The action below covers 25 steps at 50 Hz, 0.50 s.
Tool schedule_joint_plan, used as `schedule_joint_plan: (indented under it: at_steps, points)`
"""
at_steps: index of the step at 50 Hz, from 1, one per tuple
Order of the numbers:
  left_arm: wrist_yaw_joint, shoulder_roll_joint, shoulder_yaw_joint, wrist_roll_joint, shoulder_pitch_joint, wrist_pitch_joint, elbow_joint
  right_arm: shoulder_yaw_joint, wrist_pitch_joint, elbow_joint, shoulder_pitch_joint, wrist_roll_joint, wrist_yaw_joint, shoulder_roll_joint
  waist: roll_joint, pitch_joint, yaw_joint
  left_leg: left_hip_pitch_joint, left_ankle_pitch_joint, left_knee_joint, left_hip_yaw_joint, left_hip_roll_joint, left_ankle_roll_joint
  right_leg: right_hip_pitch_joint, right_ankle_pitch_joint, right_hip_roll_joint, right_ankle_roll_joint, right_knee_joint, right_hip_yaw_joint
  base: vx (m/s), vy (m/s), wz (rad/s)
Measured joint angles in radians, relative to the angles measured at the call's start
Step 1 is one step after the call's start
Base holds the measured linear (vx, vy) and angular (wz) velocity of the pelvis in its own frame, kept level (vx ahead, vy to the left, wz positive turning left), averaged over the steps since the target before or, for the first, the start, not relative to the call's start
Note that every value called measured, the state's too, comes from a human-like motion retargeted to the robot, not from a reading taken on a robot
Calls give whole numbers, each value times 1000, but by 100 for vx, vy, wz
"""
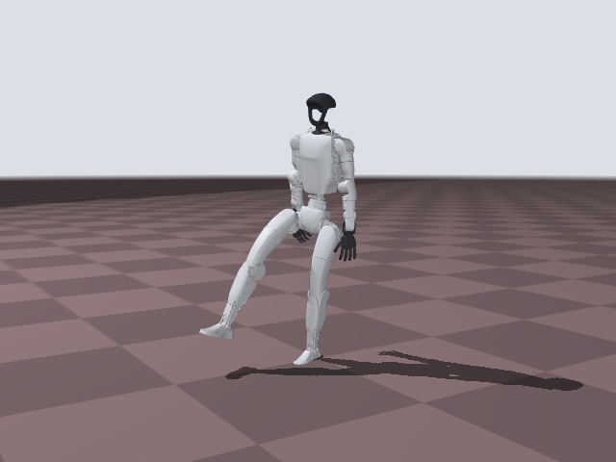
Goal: In place motions
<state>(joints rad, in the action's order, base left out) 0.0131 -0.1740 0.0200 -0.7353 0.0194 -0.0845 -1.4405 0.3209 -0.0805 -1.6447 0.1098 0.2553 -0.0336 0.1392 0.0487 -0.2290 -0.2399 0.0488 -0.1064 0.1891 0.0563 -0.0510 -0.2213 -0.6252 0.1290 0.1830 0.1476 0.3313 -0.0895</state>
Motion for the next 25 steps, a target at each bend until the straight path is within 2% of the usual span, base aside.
schedule_joint_plan:
  at_steps: [4, 8, 10, 12, 13, 15, 20, 22, 25]
  points:
    - [-147, -3, 60, -41, 82, 83, -199, -33, 5, 58, -39, 55, 27, 2, -11, 123, 114, -47, 8, -48, -80, -4, 4, 157, 75, -73, -70, 144, 3, 11, -6, -132]
    - [-291, 11, 97, 2, 193, 98, -254, -67, 10, 127, -76, 106, 64, 12, -14, 206, 194, -70, 18, -103, -120, -1, 15, 344, 154, -114, -118, 130, -12, 10, -8, -97]
    - [-307, 30, 137, -24, 246, 70, -222, -90, 6, 182, -117, 122, 60, 23, -37, 208, 233, -75, 11, -112, -158, -23, 14, 424, 193, -115, -107, 87, 21, 5, -9, -115]
    - [-288, 41, 151, -27, 290, 42, -191, -119, 14, 240, -141, 124, 54, 25, -55, 208, 252, -76, 9, -124, -191, -42, 12, 509, 46, -128, -52, -6, 65, 5, -13, -95]
    - [-278, 42, 157, -25, 308, 30, -181, -135, 20, 270, -149, 122, 50, 23, -67, 204, 255, -68, 7, -130, -207, -53, 11, 548, -8, -123, -70, -64, 49, 4, -14, -57]
    - [-269, 38, 168, -18, 325, 25, -177, -160, 34, 320, -160, 119, 44, 18, -96, 195, 249, -51, 5, -138, -212, -85, 9, 613, -62, -102, -64, -192, 24, 5, -16, -31]
    - [-245, 15, 185, 11, 280, 92, -194, -185, 66, 357, -167, 140, 25, 4, -138, 212, 319, -47, -6, -149, -265, -107, 24, 637, -40, -50, -21, -318, -78, 1, -16, -61]
    - [-210, 22, 199, 37, 242, 98, -169, -193, 71, 345, -175, 162, 12, -1, -134, 214, 343, -57, -5, -156, -289, -88, 36, 608, -47, -63, -33, -294, -40, -11, -19, -50]
    - [-130, 47, 207, 96, 182, 70, -113, -213, 71, 307, -189, 192, 5, -1, -111, 191, 299, -57, 7, -159, -276, -62, 50, 596, -62, -100, -66, -255, 5, -8, -16, 41]
